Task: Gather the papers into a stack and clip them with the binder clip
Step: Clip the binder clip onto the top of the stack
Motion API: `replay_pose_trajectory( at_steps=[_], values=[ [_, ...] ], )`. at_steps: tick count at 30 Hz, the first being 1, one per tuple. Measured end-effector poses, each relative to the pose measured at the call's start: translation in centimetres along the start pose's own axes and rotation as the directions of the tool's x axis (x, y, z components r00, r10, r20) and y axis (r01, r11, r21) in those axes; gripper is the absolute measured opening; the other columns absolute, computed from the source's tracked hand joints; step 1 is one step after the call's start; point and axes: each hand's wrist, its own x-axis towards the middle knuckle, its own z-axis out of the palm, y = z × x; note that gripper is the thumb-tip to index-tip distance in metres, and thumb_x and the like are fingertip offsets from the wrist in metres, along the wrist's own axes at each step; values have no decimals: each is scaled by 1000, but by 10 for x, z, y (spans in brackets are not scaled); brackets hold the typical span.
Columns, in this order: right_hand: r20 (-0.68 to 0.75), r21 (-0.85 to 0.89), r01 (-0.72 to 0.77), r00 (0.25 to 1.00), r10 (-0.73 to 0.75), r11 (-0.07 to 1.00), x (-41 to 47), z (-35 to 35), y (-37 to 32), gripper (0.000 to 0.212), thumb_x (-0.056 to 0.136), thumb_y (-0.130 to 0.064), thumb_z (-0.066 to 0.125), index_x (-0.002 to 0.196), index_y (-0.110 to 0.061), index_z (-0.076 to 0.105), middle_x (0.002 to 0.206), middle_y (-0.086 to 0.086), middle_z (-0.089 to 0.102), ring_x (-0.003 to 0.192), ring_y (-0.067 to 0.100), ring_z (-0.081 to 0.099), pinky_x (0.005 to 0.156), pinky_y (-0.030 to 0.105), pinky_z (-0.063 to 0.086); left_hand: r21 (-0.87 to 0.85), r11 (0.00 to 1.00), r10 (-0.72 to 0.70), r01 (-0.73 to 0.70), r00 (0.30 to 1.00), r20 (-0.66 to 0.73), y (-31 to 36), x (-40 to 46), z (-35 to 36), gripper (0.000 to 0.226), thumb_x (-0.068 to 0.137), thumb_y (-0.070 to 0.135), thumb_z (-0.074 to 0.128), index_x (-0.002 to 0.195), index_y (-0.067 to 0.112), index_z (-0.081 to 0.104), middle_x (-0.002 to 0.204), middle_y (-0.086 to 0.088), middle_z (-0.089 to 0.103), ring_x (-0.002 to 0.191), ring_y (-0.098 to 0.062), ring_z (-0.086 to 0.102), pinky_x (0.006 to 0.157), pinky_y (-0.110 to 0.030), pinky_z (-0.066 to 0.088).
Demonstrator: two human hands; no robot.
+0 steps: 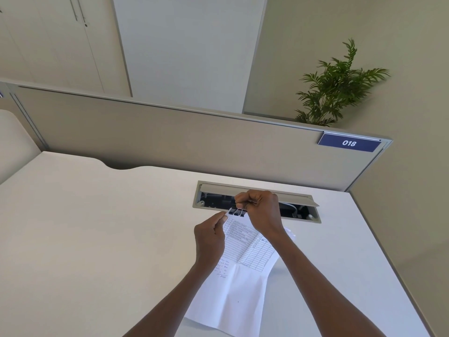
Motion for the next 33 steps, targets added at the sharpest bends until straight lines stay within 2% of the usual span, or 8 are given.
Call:
replay_pose_trajectory(
  at_steps=[8,14,18,22,25,28,31,33],
  values=[
    [13,35,-54,998,53,998,0,-2,7,24,76,22,63,76,2,76,82,4,75,71,0,71,67,10,54,-1,1000,24,-24,998,-57,-5,1,-3,18,93,4,61,101,5,77,73,6,72,53,-2,56,54,-5,40],
    [47,62,-73,996,70,995,2,-2,9,20,76,20,66,77,3,75,87,6,75,74,3,71,68,13,54,-6,1000,14,-14,999,-39,-5,4,-4,18,93,2,63,103,3,77,72,-3,74,57,9,56,56,-1,36],
    [133,83,-98,987,87,992,5,-4,11,14,78,14,70,80,1,75,98,8,75,92,18,73,80,25,59,-3,1000,18,-18,999,-31,-4,5,-6,18,92,3,64,106,2,76,80,-9,77,54,7,55,60,1,37],
    [192,69,-95,978,80,993,4,-9,12,12,82,3,73,90,-5,74,107,1,74,101,8,71,94,31,56,-23,1000,13,-14,1000,-29,-2,3,-9,17,92,2,64,103,1,77,77,-13,76,56,-11,58,60,2,36],
    [224,27,-61,973,53,998,0,-12,10,37,77,-15,82,111,-21,69,119,-8,70,115,2,63,104,25,48,-50,999,-17,15,999,-41,2,4,-12,15,93,1,63,99,-2,77,63,-18,67,57,-8,51,55,0,33],
    [137,-122,-4,990,21,992,-9,-22,10,72,70,-31,87,134,-24,55,138,-12,57,129,1,49,103,15,40,-72,996,-56,52,998,-43,3,6,-17,16,93,1,62,98,0,77,53,14,55,50,3,49,53,-6,34],
    [25,-281,-31,999,40,959,-20,-32,19,98,64,-40,89,147,-26,39,153,-5,39,143,13,31,116,39,33,-99,992,-91,85,994,-58,1,10,-25,17,95,5,62,103,4,77,63,11,64,52,0,51,57,-11,42],
    [-55,-362,-63,997,46,930,-27,-36,28,113,60,-43,91,151,-23,28,157,-1,32,147,19,23,119,45,26,-115,987,-117,109,991,-61,0,12,-34,17,96,8,61,103,4,76,62,4,62,52,-5,45,58,-18,41]
  ],
)
